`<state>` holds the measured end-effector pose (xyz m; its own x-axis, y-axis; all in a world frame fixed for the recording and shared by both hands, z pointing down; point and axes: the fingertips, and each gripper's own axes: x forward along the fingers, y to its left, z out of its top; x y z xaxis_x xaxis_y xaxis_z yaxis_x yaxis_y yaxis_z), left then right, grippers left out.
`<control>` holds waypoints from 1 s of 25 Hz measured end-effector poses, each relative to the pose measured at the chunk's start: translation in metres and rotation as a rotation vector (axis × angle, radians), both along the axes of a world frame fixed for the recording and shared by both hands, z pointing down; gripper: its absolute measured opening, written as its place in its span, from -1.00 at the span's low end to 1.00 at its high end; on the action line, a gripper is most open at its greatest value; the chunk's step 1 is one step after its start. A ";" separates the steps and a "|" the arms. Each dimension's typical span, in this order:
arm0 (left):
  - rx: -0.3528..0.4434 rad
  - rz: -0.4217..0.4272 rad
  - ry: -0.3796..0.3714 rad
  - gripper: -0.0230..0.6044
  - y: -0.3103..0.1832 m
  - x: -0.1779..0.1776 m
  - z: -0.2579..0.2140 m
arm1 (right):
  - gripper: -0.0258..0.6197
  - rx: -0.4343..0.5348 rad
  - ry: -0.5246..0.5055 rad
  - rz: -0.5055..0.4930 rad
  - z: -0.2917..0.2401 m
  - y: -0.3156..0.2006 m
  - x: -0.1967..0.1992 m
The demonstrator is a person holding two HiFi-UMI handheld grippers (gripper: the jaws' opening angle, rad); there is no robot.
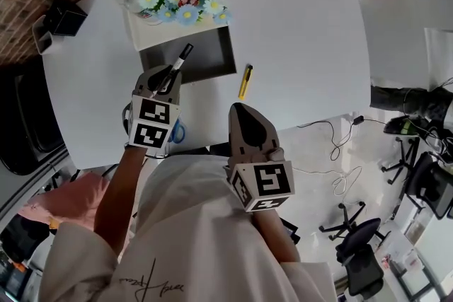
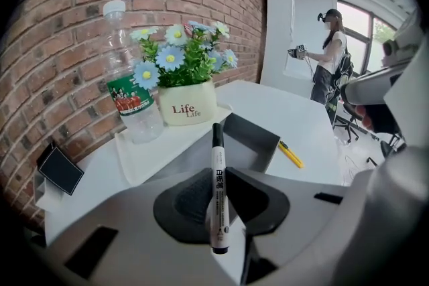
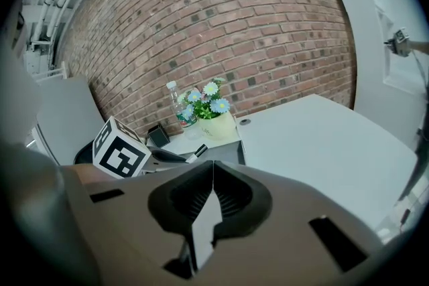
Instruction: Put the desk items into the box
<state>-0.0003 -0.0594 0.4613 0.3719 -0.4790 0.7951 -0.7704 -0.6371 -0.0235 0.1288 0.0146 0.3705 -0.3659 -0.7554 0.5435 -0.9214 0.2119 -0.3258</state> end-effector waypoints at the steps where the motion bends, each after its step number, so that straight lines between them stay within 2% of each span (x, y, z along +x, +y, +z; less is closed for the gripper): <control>1: -0.001 0.010 -0.007 -0.71 -0.001 0.002 0.001 | -0.84 -0.001 -0.001 0.003 0.000 0.000 0.002; 13: -0.014 0.075 -0.077 -0.71 -0.018 0.019 0.020 | -0.84 -0.024 -0.009 0.034 0.009 -0.007 0.024; 25: -0.081 0.101 -0.135 -0.71 -0.021 0.030 0.040 | -0.84 -0.046 -0.026 0.039 0.016 -0.015 0.038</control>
